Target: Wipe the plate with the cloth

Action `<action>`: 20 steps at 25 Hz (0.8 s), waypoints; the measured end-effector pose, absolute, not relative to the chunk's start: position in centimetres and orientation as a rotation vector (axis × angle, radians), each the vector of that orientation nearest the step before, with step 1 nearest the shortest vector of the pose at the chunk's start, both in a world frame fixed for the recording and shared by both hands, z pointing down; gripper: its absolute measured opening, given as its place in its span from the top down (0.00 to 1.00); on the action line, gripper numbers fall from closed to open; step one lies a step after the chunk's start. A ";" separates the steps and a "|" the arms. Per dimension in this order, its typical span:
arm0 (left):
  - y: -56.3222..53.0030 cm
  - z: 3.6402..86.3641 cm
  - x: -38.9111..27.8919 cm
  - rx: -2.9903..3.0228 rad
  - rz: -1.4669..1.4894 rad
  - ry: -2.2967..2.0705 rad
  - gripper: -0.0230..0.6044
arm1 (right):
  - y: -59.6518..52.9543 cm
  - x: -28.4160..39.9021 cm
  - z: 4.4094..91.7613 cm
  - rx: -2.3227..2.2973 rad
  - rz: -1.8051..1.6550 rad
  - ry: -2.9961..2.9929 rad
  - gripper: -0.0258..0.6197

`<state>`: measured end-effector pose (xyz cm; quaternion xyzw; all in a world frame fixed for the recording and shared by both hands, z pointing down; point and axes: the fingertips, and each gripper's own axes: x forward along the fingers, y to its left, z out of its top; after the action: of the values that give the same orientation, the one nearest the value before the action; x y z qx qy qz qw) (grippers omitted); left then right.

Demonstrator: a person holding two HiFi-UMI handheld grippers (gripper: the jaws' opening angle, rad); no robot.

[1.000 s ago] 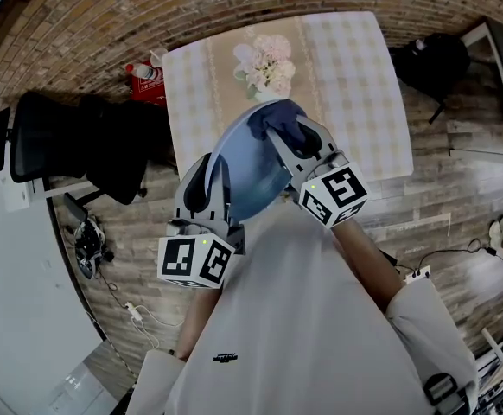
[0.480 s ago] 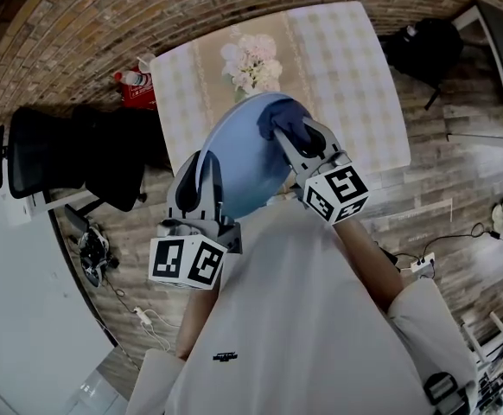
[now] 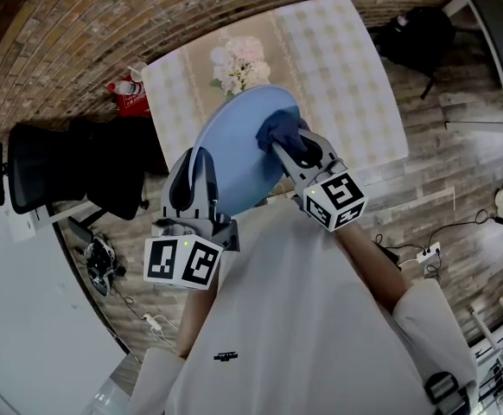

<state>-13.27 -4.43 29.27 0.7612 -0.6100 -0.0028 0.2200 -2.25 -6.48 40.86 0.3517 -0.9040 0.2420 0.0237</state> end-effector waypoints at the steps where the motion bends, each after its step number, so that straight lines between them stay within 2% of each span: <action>1: -4.5 29.3 -13.2 2.107 -0.008 -1.683 0.89 | -6.2 -2.3 41.0 1.081 0.754 -2.794 0.78; 8: -4.9 29.4 -13.1 2.102 -0.025 -1.669 0.89 | -4.1 -2.9 41.6 0.970 0.743 -2.788 0.78; 20: -5.2 28.7 -13.6 2.089 -0.082 -1.710 0.89 | 1.0 -7.5 39.5 0.557 0.536 -2.878 0.78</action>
<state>-13.64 -5.16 28.71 0.7547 -0.6178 -0.0295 0.2188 -7.49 1.03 39.50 0.1865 -0.9626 0.1793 0.0808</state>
